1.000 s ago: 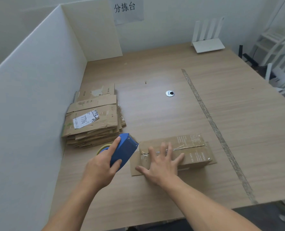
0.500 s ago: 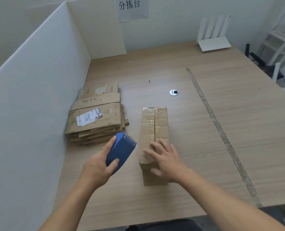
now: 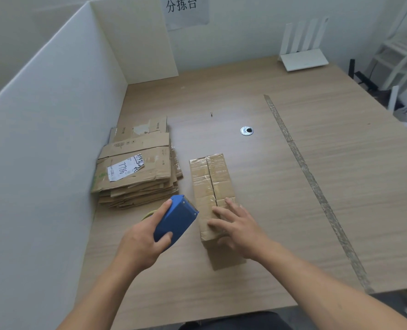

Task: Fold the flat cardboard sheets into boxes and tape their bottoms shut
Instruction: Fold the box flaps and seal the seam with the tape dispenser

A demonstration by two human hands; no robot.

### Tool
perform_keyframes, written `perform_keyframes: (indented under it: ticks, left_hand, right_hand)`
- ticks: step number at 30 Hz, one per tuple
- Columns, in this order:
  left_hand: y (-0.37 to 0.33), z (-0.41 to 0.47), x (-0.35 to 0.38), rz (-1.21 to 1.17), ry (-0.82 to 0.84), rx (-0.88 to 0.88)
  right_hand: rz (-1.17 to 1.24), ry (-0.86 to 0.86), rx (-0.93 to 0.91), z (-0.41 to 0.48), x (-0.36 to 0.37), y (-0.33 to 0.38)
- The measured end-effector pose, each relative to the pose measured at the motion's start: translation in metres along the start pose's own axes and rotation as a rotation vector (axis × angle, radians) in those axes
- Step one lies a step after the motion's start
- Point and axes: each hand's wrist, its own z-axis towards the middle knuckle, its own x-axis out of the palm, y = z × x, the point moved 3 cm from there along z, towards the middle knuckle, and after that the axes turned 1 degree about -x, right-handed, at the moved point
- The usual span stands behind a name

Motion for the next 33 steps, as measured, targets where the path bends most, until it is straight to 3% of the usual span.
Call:
perform_keyframes:
  ticks: [7, 11, 15, 20, 29, 33]
  left_hand:
    - [0.001, -0.001, 0.003, 0.055, 0.028, 0.086]
    - [-0.001, -0.006, 0.007, 0.129, -0.012, 0.281]
    - [-0.009, -0.014, 0.01, 0.127, -0.076, 0.442]
    - [-0.017, -0.018, 0.011, 0.161, -0.171, 0.619]
    - [-0.018, -0.026, 0.009, 0.188, -0.214, 0.654]
    - [-0.019, -0.029, 0.009, 0.174, -0.183, 0.66]
  right_hand:
    - [0.102, -0.145, 0.024, -0.016, -0.011, -0.005]
    - [0.329, -0.261, 0.091, -0.023, -0.028, -0.001]
    - [0.522, -0.273, 0.088, -0.02, -0.049, 0.01]
    - [0.56, -0.178, -0.006, -0.013, -0.056, 0.018]
    - [0.555, -0.115, -0.097, -0.014, -0.062, 0.025]
    - [0.536, -0.258, -0.108, -0.014, -0.059, 0.022]
